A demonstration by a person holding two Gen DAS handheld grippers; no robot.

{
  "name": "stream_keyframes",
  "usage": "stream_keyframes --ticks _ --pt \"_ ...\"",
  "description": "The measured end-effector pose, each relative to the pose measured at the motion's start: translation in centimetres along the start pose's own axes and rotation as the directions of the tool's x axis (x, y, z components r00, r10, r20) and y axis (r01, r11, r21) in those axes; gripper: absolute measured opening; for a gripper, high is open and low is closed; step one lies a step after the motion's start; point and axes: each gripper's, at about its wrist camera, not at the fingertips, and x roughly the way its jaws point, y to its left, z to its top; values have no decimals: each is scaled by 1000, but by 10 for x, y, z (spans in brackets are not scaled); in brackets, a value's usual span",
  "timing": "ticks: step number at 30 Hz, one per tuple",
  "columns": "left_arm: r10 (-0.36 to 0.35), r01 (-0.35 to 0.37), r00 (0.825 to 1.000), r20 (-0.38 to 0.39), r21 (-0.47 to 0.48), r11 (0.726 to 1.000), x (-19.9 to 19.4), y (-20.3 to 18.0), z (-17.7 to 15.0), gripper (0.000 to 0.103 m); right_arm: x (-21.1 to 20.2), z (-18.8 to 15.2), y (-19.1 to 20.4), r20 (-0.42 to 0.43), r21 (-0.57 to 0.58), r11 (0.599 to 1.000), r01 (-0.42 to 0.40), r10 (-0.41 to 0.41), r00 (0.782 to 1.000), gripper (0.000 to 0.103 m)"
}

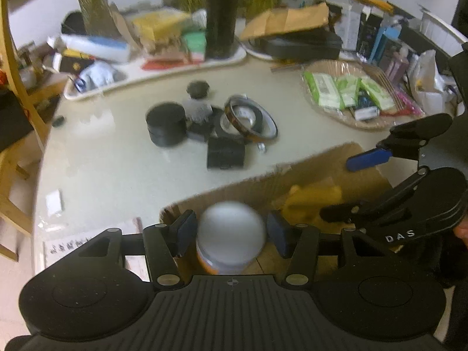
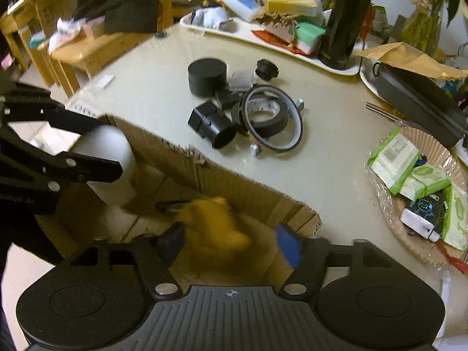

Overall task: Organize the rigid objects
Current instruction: 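Lower the jar and pouch into the cardboard box and open both grippers, then move the left gripper to the black square block and grasp it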

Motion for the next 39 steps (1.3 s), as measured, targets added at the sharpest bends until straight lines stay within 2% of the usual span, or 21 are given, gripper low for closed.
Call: stream_keyframes --ticks 9,14,19,25,29,33,36,39 --pt "21 -19 998 60 -33 999 -24 10 6 54 -15 3 -6 72 52 997 -58 54 996 97" --pt "42 -37 997 69 -71 997 -32 22 3 54 -22 5 -16 109 113 992 -50 38 993 99" --pt "62 -57 997 49 -96 994 -32 33 -6 54 -21 4 -29 102 182 983 -18 -1 995 99" --pt "80 -79 997 0 -136 987 -16 46 -15 54 -22 1 -33 102 209 978 6 -28 994 99" --pt "74 -73 997 1 -165 984 -5 52 -15 54 -21 2 -36 100 225 974 12 -35 994 100" --pt "109 -109 994 -6 -170 980 9 56 -9 54 -22 1 -39 103 247 969 13 -39 994 100" --pt "164 -164 986 -10 -151 975 16 57 -7 54 -22 1 -42 104 264 964 14 -43 994 100" --pt "158 -158 987 -11 -164 974 19 60 -5 53 -22 1 -45 103 280 960 16 -47 994 100"
